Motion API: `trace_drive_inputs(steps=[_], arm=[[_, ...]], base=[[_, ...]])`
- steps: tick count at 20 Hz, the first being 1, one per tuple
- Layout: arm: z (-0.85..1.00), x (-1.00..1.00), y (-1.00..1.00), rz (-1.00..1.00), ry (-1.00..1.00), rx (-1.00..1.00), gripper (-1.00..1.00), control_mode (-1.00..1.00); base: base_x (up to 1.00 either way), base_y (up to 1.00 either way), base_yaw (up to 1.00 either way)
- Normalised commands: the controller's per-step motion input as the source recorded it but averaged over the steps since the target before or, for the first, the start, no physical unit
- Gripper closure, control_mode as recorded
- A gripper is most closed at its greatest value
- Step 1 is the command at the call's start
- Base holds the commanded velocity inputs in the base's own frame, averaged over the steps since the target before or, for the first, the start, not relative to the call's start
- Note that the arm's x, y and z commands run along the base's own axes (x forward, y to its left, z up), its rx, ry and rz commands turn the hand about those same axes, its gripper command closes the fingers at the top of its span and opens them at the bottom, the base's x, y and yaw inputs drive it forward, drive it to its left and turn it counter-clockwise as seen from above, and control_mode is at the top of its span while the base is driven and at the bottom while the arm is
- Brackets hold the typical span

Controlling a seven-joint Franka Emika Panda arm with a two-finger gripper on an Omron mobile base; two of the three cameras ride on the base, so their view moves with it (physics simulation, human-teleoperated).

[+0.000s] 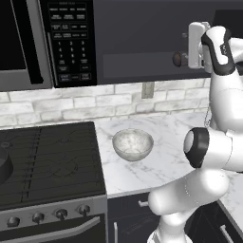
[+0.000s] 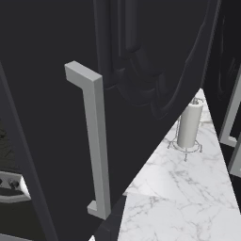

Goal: Open the cabinet and move the ladle to the pot. Then close the cabinet.

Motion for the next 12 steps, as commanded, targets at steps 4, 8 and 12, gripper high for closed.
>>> trace_drive_inputs(steps=[4,8,12], arm=[[0.00,0.09,0.00,0.00,0.00,0.00,-1.00,-1.00],[-0.01,0.15,0.00,0.00,0.00,0.00,-1.00,-1.00],[-0.01,0.13,-0.05,0.01,0.00,0.00,-1.00,-1.00]], base=[[0.00,0.00,0.00],[0.00,0.00,0.00],[0.00,0.00,0.00]])
